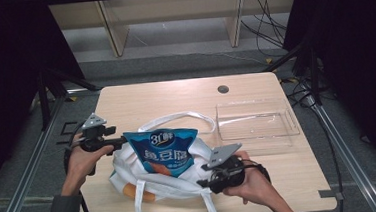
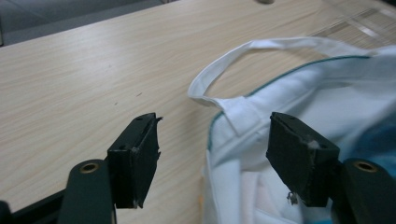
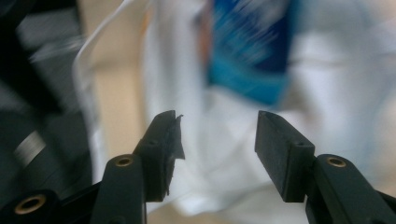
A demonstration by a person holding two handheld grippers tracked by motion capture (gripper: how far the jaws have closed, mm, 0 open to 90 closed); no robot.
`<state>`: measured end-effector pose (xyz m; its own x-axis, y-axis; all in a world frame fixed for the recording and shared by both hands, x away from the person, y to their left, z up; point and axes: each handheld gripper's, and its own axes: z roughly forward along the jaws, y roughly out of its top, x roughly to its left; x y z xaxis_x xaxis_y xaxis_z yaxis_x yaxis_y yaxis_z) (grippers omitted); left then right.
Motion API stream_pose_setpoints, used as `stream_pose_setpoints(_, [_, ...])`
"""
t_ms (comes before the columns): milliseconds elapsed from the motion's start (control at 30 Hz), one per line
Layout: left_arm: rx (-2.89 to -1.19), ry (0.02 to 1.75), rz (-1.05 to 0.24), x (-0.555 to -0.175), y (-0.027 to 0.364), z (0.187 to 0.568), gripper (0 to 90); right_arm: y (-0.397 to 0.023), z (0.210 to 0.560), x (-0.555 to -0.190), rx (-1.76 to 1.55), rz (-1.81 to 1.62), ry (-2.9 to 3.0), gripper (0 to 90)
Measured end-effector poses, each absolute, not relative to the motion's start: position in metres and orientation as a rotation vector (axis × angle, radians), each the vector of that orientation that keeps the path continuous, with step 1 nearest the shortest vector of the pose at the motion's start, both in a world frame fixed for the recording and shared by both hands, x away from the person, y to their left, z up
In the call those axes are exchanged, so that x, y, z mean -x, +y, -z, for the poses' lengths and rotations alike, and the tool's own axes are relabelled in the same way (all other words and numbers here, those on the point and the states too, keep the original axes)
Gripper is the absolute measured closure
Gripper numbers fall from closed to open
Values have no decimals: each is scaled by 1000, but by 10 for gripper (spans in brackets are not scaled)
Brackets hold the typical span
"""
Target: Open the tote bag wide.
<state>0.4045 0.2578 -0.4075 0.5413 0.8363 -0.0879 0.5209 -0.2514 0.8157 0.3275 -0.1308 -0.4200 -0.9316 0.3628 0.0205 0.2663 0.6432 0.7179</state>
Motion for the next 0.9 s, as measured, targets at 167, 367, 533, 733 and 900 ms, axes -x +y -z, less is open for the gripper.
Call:
stream_pose_setpoints(167, [-2102, 969, -448, -378, 252, 413, 604, -154, 409, -347, -742, -1143, 2488, 576])
stream_pose_setpoints(367, [-2254, 939, -317, -373, 236, 453, 870, -150, 443, -372, -763, -920, 2516, 859])
stream_pose_setpoints(533, [-2390, 927, -238, -373, 233, 484, 898, -153, 466, -387, -844, -778, 2532, 868])
stream_pose_setpoints(733, [-2366, 967, -238, -371, 235, 491, 899, -143, 486, -389, -769, -654, 2548, 864])
stream_pose_setpoints(900, [-2251, 978, -328, -365, 234, 480, 864, -150, 478, -392, -847, -715, 2509, 698])
